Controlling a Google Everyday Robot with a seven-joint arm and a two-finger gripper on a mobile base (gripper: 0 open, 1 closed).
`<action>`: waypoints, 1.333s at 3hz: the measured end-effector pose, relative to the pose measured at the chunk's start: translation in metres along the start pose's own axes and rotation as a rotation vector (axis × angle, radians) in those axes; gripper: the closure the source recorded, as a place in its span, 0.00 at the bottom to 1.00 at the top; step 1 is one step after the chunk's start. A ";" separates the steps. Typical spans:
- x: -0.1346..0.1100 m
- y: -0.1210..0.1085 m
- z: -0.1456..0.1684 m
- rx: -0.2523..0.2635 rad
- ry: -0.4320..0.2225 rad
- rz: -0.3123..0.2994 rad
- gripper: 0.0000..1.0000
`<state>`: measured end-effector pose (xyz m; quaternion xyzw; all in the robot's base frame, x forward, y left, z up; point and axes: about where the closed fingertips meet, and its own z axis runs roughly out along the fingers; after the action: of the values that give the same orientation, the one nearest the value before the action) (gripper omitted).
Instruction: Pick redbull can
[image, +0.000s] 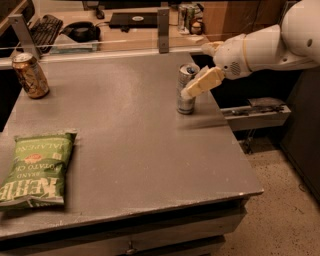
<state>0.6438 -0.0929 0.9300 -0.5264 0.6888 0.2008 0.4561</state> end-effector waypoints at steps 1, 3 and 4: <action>-0.001 0.010 0.015 -0.039 -0.061 0.037 0.16; -0.018 0.026 0.012 -0.112 -0.172 0.048 0.63; -0.073 0.036 -0.006 -0.172 -0.266 -0.024 0.87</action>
Offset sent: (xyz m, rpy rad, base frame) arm -0.0178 0.0191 -0.0177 0.1840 0.0710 0.0671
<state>0.6109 -0.0443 0.9872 -0.5406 0.5961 0.3217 0.4990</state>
